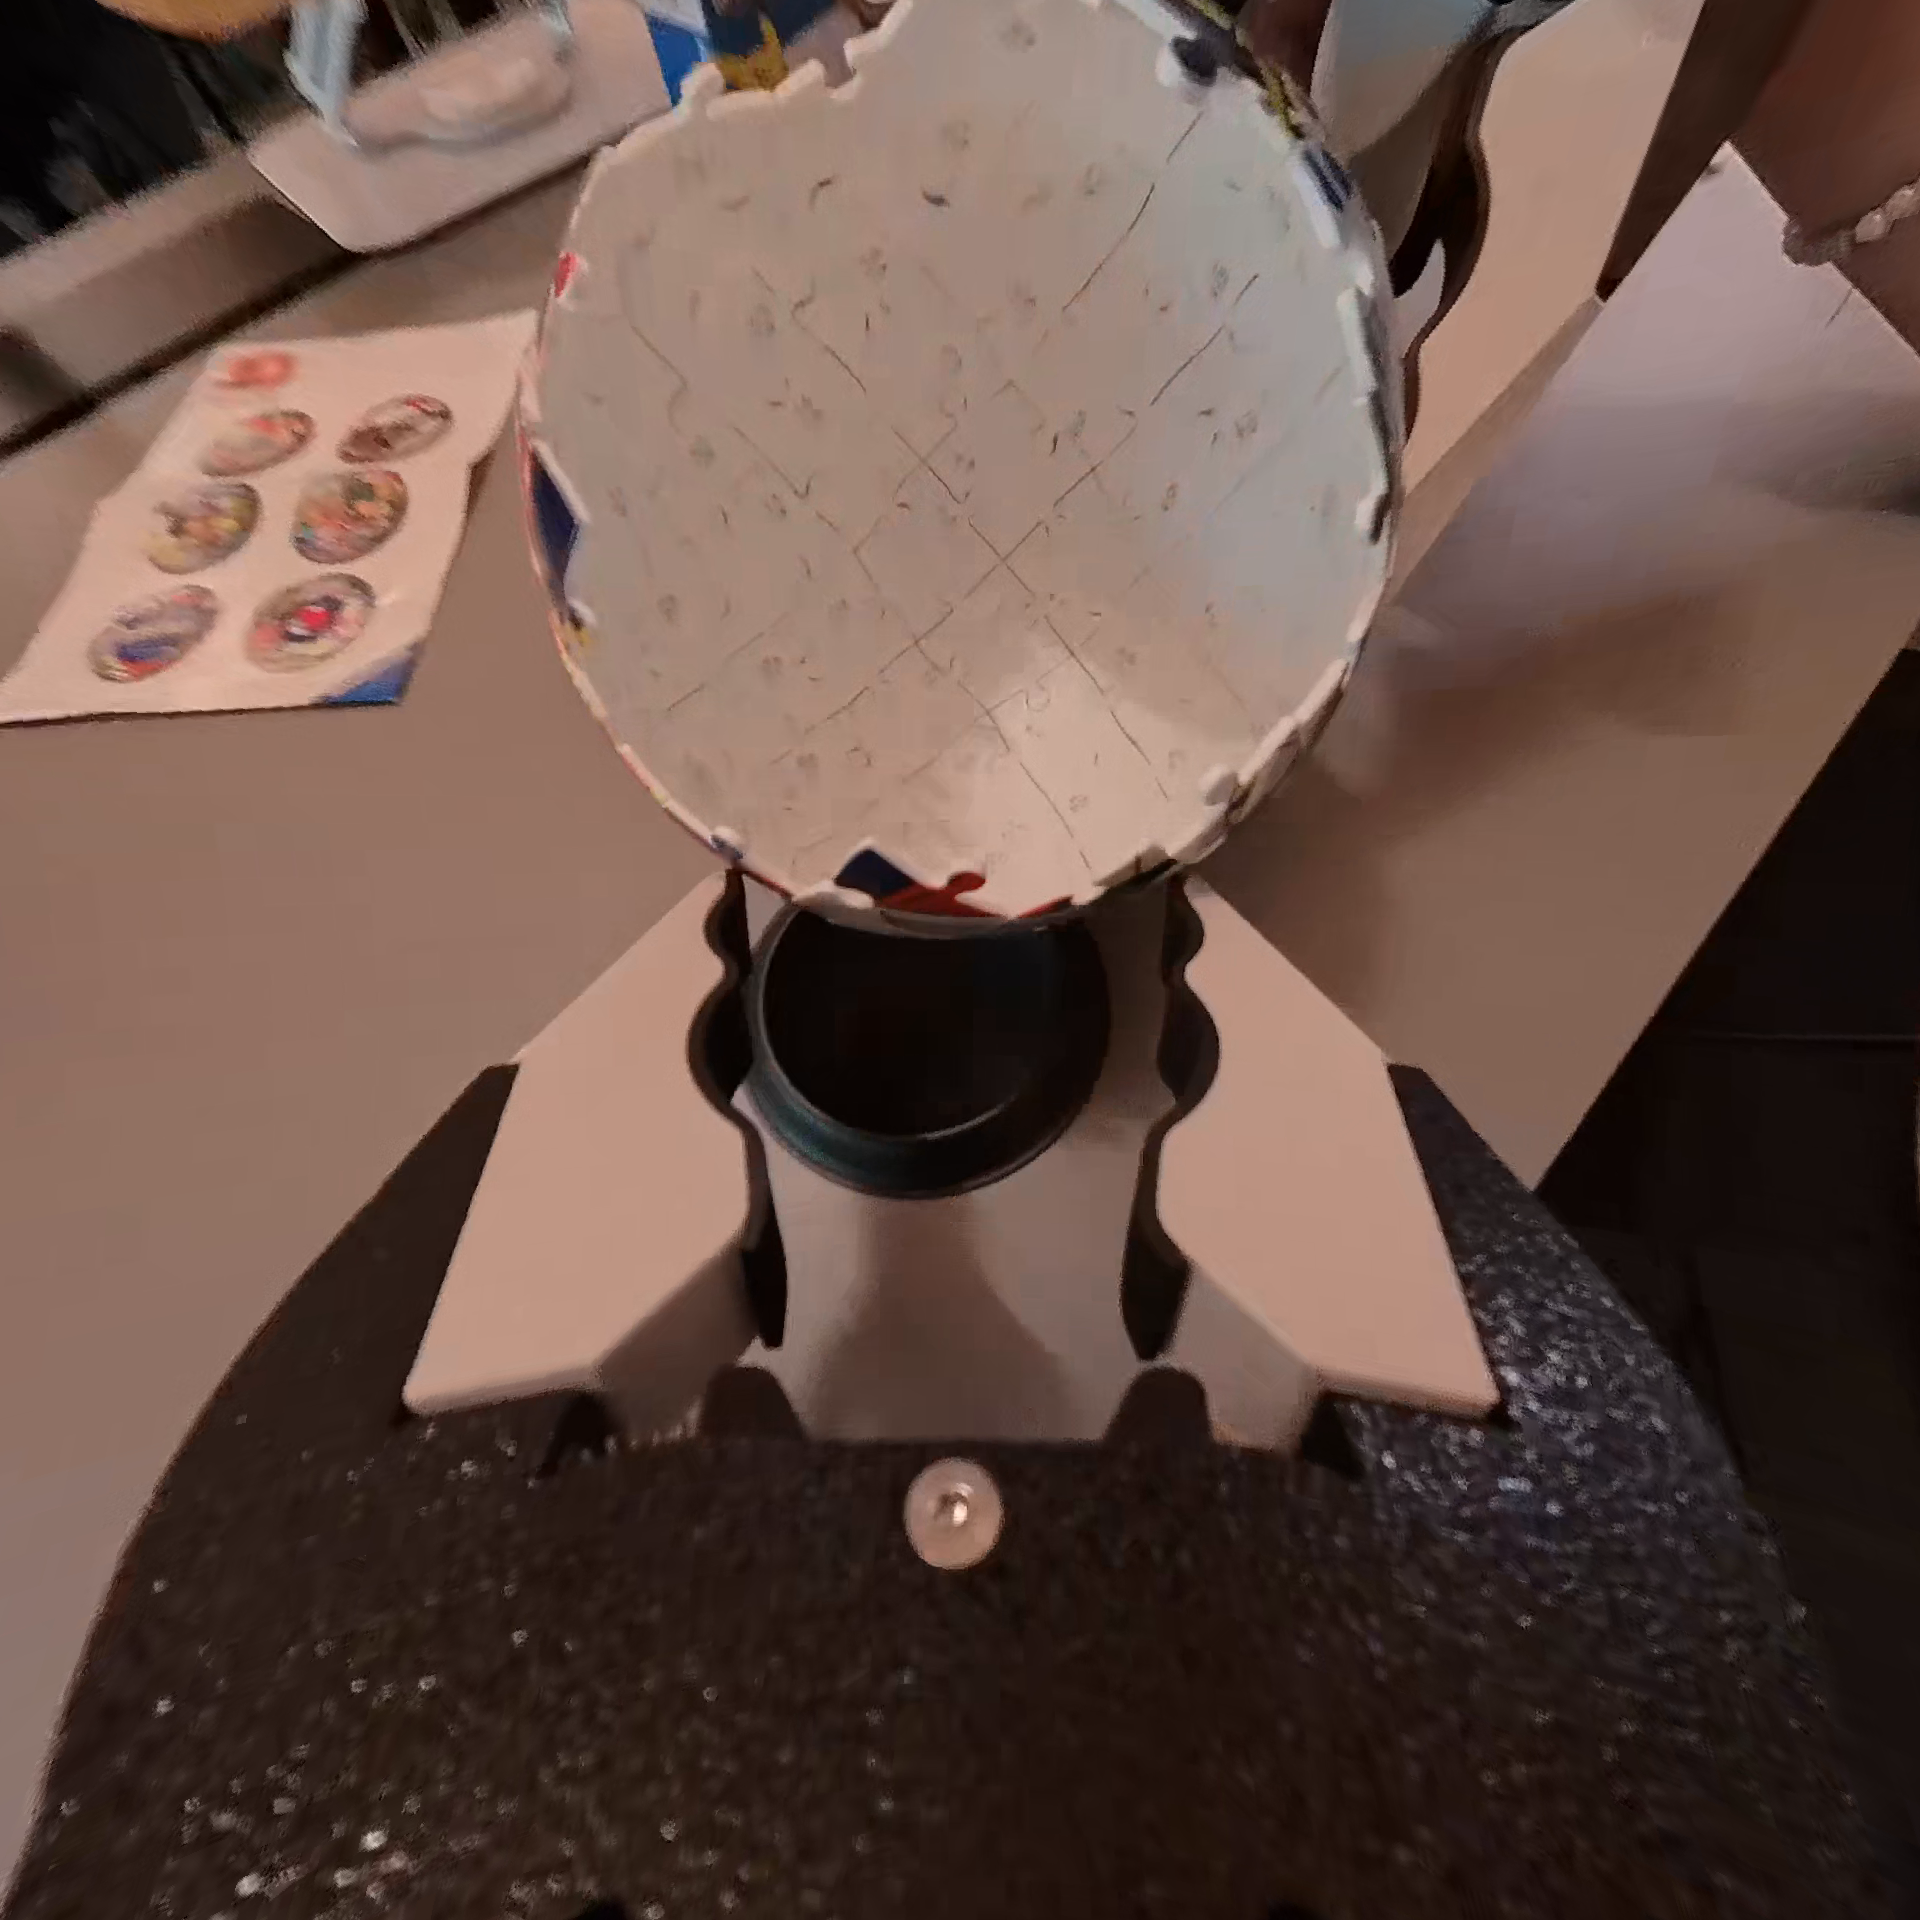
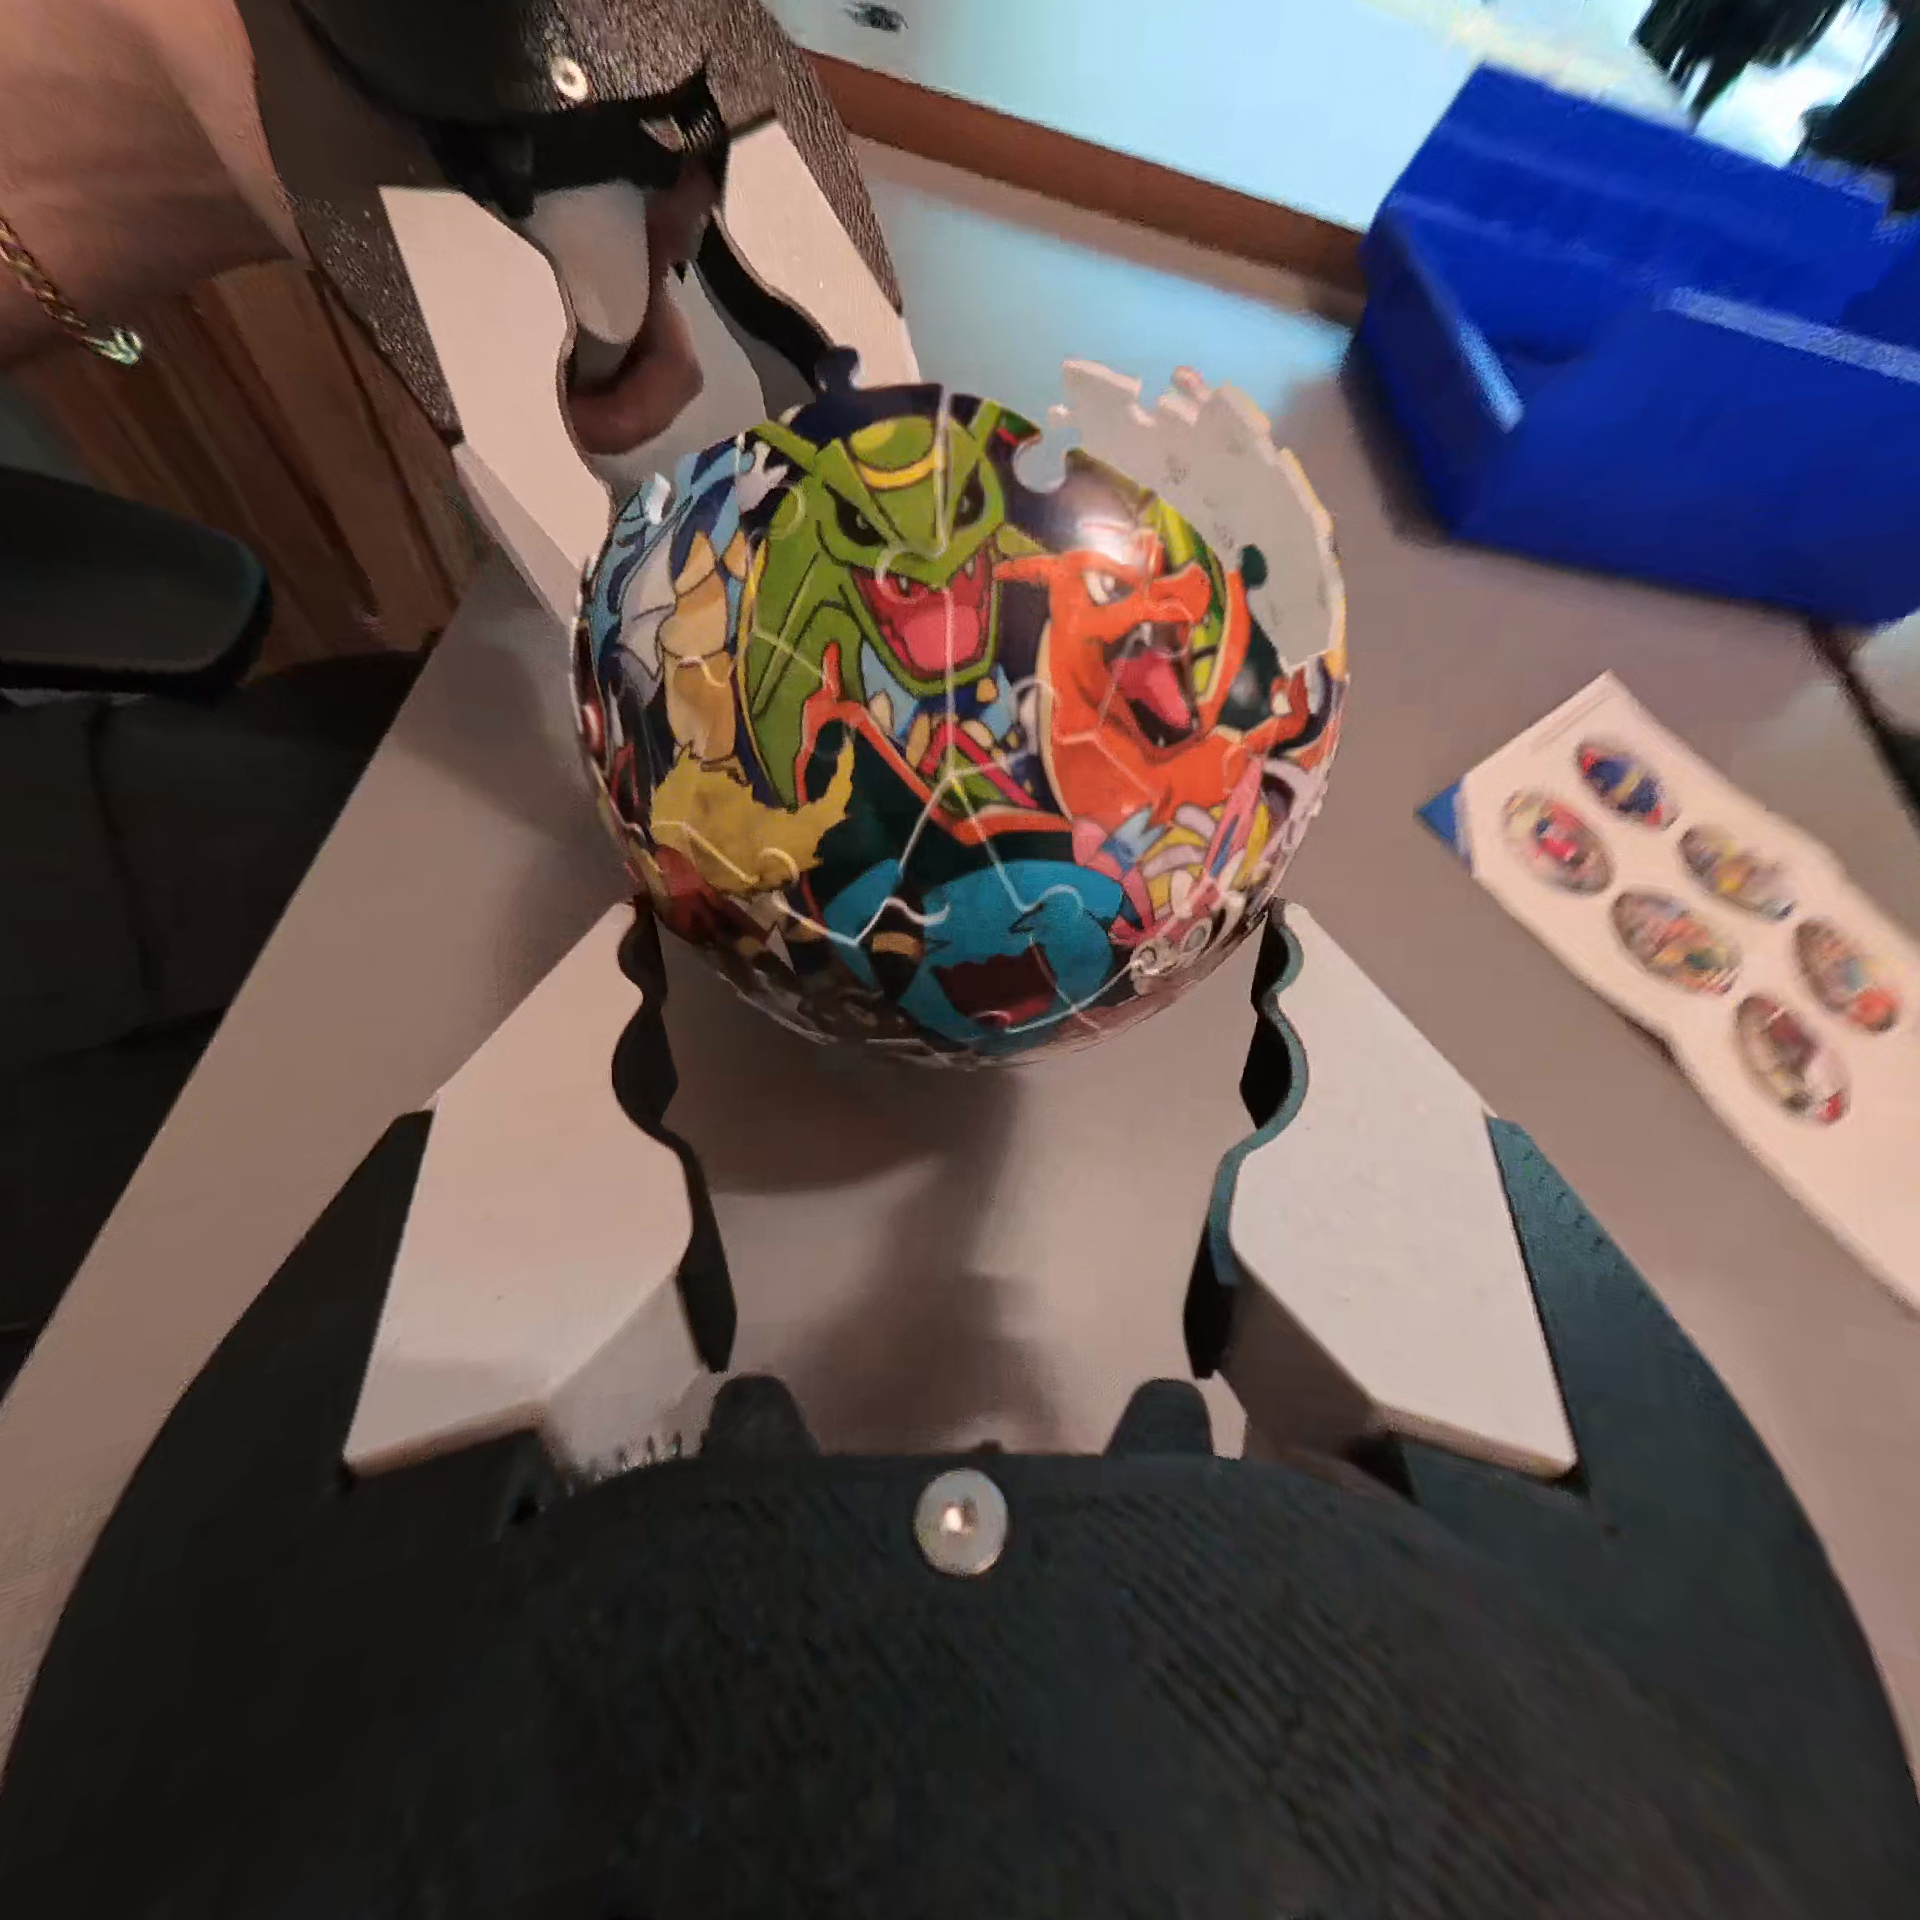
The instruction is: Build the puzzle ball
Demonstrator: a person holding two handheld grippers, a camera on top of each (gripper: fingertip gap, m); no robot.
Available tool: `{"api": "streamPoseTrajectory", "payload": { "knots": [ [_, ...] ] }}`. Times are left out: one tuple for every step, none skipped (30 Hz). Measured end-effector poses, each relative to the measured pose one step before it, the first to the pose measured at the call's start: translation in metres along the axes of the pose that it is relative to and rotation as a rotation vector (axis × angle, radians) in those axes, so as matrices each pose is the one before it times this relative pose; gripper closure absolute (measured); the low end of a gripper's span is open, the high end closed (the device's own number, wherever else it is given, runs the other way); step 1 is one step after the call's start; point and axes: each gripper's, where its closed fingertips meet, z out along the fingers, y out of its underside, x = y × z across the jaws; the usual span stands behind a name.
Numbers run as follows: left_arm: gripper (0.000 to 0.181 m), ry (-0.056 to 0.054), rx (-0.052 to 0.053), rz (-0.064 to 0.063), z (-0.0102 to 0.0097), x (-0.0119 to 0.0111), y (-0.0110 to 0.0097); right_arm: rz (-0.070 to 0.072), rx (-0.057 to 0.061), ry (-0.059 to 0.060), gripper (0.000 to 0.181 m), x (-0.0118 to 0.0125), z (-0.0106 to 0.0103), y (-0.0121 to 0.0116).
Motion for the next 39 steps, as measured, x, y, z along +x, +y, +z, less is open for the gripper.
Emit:
{"api": "streamPoseTrajectory", "payload": {
  "knots": [
    [0.104,-0.0191,0.0280,0.0049,-0.00362,-0.00190,0.00053,-0.0485,0.0049,0.0119,0.069,0.00009,0.00124,-0.00696],
    [0.104,-0.0162,0.0209,0.0001,-0.00285,-0.00177,0.00179,-0.0513,0.0027,0.0092,0.069,-0.00005,0.00174,-0.00652],
    [0.104,-0.0149,0.0127,-0.0014,-0.00164,-0.00218,0.00349,-0.0543,0.0024,0.0091,0.070,0.00006,0.00242,-0.00583],
    [0.104,-0.0124,0.0055,0.0020,-0.00033,-0.00204,0.00515,-0.0528,-0.0030,0.0077,0.069,-0.00037,0.00344,-0.00411],
    [0.104,-0.0095,-0.0016,0.0052,0.00055,-0.00201,0.00608,-0.0428,-0.0120,0.0055,0.069,-0.00094,0.00432,-0.00152],
    [0.104,-0.0086,-0.0208,-0.0001,-0.00004,-0.00206,0.00555,-0.0312,-0.0209,0.0016,0.069,-0.00139,0.00472,0.00095],
    [0.104,-0.0094,-0.0250,0.0122,-0.00034,-0.00201,0.00457,-0.0184,-0.0228,0.0058,0.069,-0.00092,0.00451,0.00238],
    [0.105,-0.0098,-0.0261,0.0211,-0.00006,-0.00152,0.00450,-0.0062,-0.0302,0.0056,0.069,-0.00125,0.00358,0.00383],
    [0.107,0.0000,-0.0347,0.0041,0.00002,0.00035,0.00474,-0.0082,-0.0341,0.0016,0.070,-0.00219,0.00223,0.00362],
    [0.107,0.0135,-0.0405,-0.0075,-0.00038,0.00252,0.00416,-0.0183,0.0044,0.0080,0.070,-0.00181,-0.00008,-0.00344],
    [0.108,0.0141,-0.0417,-0.0024,0.00029,0.00308,0.00432,-0.0115,0.0065,-0.0062,0.070,-0.00364,-0.00084,-0.00397],
    [0.109,-0.0005,-0.0324,0.0101,0.00109,0.00132,0.00347,0.0015,0.0010,-0.0088,0.070,-0.00282,-0.00068,-0.00286],
    [0.109,-0.0121,-0.0215,0.0163,0.00190,-0.00011,0.00217,0.0047,-0.0054,-0.0055,0.070,-0.00144,-0.00047,-0.00149],
    [0.107,-0.0072,-0.0105,0.0075,0.00176,0.00033,0.00049,-0.0031,-0.0037,-0.0024,0.071,-0.00087,-0.00040,-0.00095],
    [0.106,-0.0012,-0.0057,-0.0058,0.00110,0.00049,-0.00040,-0.0072,-0.0046,0.0037,0.070,0.00000,-0.00051,-0.00010],
    [0.107,-0.0003,0.0001,-0.0029,0.00059,0.00032,-0.00089,-0.0072,-0.0111,0.0039,0.070,0.00031,-0.00095,0.00126],
    [0.106,0.0013,0.0011,0.0031,0.00054,0.00082,-0.00081,-0.0060,-0.0081,0.0023,0.070,0.00003,-0.00118,0.00095],
    [0.106,0.0038,-0.0017,-0.0010,0.00056,0.00116,-0.00012,-0.0051,-0.0022,0.0003,0.070,-0.00020,-0.00096,0.00007],
    [0.106,0.0080,-0.0044,-0.0073,0.00054,0.00122,0.00033,-0.0032,0.0031,-0.0019,0.070,-0.00054,-0.00077,-0.00074],
    [0.106,0.0119,-0.0056,-0.0133,0.00066,0.00155,0.00069,0.0009,0.0082,-0.0027,0.070,-0.00071,-0.00040,-0.00145],
    [0.108,0.0138,-0.0049,-0.0209,0.00054,0.00118,0.00081,0.0091,0.0080,-0.0023,0.070,-0.00028,0.00000,-0.00134],
    [0.110,0.0170,-0.0054,-0.0215,0.00047,0.00132,0.00074,0.0138,0.0041,-0.0016,0.070,0.00038,0.00026,-0.00042],
    [0.111,0.0126,-0.0038,-0.0191,0.00044,0.00076,0.00069,0.0137,0.0045,-0.0006,0.070,0.00065,0.00048,-0.00013],
    [0.110,0.0080,-0.0038,-0.0199,0.00059,0.00012,0.00062,0.0086,0.0092,0.0034,0.071,0.00108,0.00028,-0.00044],
    [0.109,0.0030,-0.0049,-0.0217,0.00032,-0.00057,0.00049,0.0081,0.0160,0.0065,0.073,0.00120,0.00020,-0.00138],
    [0.109,0.0019,-0.0025,-0.0167,0.00018,-0.00051,0.00009,0.0148,0.0216,0.0048,0.074,0.00082,0.00031,-0.00209],
    [0.108,0.0009,-0.0027,-0.0029,-0.00002,0.00011,0.00021,0.0150,0.0158,-0.0009,0.074,-0.00023,0.00018,-0.00125],
    [0.108,-0.0036,-0.0009,0.0051,-0.00007,0.00008,0.00009,0.0079,0.0124,0.0000,0.074,-0.00037,0.00016,-0.00020],
    [0.108,-0.0053,-0.0005,0.0028,-0.00015,-0.00008,-0.00014,0.0016,0.0106,0.0025,0.074,-0.00027,-0.00008,0.00021],
    [0.107,-0.0030,-0.0006,-0.0033,-0.00002,-0.00005,0.00006,0.0051,0.0103,0.0022,0.073,-0.00021,0.00010,0.00032],
    [0.107,0.0036,0.0005,-0.0077,-0.00007,0.00036,0.00007,0.0124,0.0118,0.0000,0.073,0.00008,0.00020,-0.00045],
    [0.105,0.0134,0.0013,-0.0122,-0.00005,0.00136,-0.00015,0.0154,0.0118,-0.0027,0.073,0.00022,0.00040,-0.00084],
    [0.103,0.0142,0.0056,-0.0187,-0.00001,0.00138,-0.00083,0.0149,0.0107,-0.0041,0.072,0.00021,0.00051,-0.00065],
    [0.101,0.0131,0.0049,-0.0186,-0.00009,0.00128,-0.00089,0.0128,0.0061,-0.0022,0.071,0.00029,0.00062,0.00019],
    [0.101,0.0082,0.0016,-0.0105,-0.00009,0.00080,-0.00037,0.0110,0.0046,0.0034,0.070,0.00071,0.00051,0.00052],
    [0.100,0.0012,0.0001,0.0005,-0.00023,0.00017,-0.00005,0.0095,0.0066,0.0070,0.068,0.00080,0.00044,0.00044],
    [0.100,-0.0042,0.0000,0.0069,-0.00043,-0.00027,-0.00009,0.0085,0.0065,0.0067,0.065,0.00059,0.00025,0.00042],
    [0.100,-0.0057,-0.0005,0.0061,-0.00058,-0.00051,-0.00021,0.0107,0.0072,0.0046,0.064,0.00025,0.00012,0.00021],
    [0.100,-0.0035,-0.0008,0.0032,-0.00069,-0.00041,-0.00009,0.0145,0.0134,0.0036,0.063,0.00021,-0.00030,-0.00081]
  ]
}}
